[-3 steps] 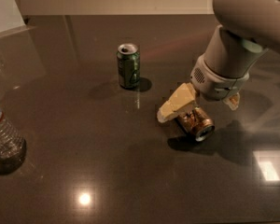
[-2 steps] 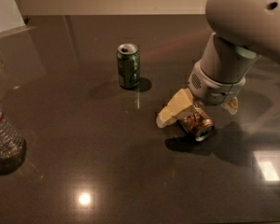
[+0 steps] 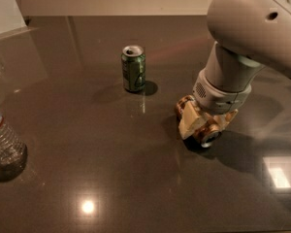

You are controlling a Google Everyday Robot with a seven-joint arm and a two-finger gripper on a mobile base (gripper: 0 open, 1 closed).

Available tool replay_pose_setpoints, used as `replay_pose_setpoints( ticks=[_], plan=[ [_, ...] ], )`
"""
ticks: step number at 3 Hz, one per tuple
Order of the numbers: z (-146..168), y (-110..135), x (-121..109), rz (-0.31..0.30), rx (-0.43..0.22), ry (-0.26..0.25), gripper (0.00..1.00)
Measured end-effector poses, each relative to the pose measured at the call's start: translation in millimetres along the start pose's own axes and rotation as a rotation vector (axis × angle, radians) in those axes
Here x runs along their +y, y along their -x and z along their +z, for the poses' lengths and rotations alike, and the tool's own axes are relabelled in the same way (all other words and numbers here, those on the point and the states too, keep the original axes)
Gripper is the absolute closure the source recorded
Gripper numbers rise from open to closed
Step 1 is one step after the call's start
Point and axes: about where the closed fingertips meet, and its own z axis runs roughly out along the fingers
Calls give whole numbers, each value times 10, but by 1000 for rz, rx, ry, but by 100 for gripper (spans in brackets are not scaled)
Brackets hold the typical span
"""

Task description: Place orange can upright

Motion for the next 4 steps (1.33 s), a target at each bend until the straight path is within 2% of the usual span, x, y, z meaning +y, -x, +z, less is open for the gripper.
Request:
replay_pose_setpoints(
  ticks=[1, 2, 3, 4],
  plan=[
    [4, 5, 1, 9, 1, 6, 65],
    [-72, -70, -42, 102, -11, -18, 88],
    [-302, -337, -171, 264, -52, -84, 100],
    [-552, -663, -316, 436, -77, -166, 100]
  ],
)
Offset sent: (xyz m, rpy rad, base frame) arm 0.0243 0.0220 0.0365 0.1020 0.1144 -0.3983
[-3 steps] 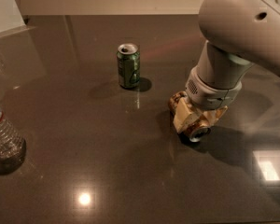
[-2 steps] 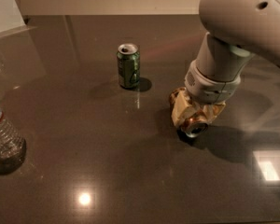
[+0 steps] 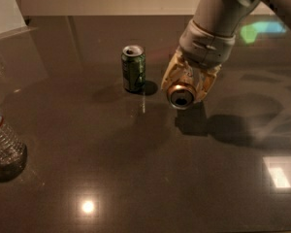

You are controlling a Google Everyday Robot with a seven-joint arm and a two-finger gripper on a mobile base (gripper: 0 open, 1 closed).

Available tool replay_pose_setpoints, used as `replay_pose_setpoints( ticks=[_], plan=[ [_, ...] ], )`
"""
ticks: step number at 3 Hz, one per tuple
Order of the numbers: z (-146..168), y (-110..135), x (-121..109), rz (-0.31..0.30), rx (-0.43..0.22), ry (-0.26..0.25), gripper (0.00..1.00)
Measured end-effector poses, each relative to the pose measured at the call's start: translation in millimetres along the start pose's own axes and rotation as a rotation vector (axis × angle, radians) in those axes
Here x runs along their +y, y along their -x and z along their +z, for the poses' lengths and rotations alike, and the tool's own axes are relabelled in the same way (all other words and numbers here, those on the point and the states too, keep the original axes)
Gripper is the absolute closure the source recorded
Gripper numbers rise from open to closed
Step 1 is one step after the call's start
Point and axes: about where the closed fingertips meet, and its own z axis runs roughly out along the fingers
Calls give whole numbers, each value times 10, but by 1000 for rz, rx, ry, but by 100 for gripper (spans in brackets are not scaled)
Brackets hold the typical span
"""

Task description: Place orange can upright

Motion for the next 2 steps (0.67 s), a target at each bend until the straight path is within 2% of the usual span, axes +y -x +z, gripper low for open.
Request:
replay_pose_setpoints(
  ticks=[1, 2],
  plan=[
    [-217, -127, -182, 197, -21, -115, 100],
    [-380, -133, -235, 419, -44, -230, 100]
  ],
)
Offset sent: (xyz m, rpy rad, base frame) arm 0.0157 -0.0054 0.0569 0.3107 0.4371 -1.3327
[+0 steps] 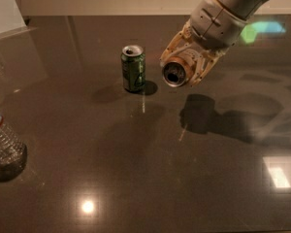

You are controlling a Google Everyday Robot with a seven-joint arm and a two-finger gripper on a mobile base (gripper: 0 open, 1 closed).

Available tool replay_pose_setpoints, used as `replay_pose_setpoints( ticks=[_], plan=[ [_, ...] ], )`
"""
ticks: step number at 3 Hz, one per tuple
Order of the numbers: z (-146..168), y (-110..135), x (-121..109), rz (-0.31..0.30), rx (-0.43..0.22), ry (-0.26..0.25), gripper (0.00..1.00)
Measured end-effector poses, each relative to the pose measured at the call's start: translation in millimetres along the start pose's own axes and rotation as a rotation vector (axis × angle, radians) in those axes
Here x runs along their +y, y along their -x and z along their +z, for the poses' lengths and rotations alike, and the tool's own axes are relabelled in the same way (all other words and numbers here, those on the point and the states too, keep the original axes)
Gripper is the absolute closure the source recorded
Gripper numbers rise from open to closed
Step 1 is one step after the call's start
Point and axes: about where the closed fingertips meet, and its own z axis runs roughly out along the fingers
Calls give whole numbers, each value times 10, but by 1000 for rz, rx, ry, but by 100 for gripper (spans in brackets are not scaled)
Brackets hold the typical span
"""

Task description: Place orange can upright

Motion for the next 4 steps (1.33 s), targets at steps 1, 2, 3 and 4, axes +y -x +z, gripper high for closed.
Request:
replay_pose_setpoints(
  ticks=[1, 2, 3, 4],
  plan=[
    [-99, 32, 5, 242, -24, -89, 100],
    [-168, 74, 2, 463, -49, -153, 100],
    [-227, 92, -11, 676, -91, -205, 100],
    [-265, 111, -46, 910, -183, -247, 100]
  ],
)
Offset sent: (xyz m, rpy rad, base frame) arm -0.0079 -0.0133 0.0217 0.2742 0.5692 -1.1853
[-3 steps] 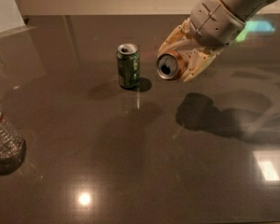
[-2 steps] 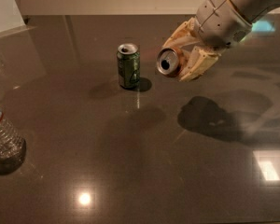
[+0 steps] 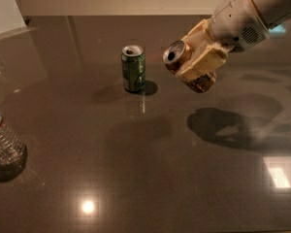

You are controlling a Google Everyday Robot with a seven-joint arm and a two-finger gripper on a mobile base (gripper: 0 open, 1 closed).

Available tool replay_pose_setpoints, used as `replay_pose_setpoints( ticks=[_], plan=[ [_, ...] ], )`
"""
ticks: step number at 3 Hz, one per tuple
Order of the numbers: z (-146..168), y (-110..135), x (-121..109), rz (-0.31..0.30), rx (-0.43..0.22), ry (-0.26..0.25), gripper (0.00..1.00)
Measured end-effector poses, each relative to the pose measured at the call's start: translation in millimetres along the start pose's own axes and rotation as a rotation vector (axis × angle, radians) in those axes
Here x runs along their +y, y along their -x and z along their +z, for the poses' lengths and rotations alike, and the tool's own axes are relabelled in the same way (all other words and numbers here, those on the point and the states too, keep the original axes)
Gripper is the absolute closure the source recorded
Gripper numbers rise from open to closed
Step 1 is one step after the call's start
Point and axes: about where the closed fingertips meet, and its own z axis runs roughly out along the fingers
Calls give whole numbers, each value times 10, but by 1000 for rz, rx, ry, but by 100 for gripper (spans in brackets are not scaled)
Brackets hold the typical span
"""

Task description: Place orange can upright

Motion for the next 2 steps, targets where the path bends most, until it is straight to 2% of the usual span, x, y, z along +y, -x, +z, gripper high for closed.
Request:
replay_pose_setpoints(
  ticks=[1, 2],
  plan=[
    [39, 23, -8, 275, -135, -12, 100],
    [69, 50, -27, 475, -294, -9, 100]
  ],
)
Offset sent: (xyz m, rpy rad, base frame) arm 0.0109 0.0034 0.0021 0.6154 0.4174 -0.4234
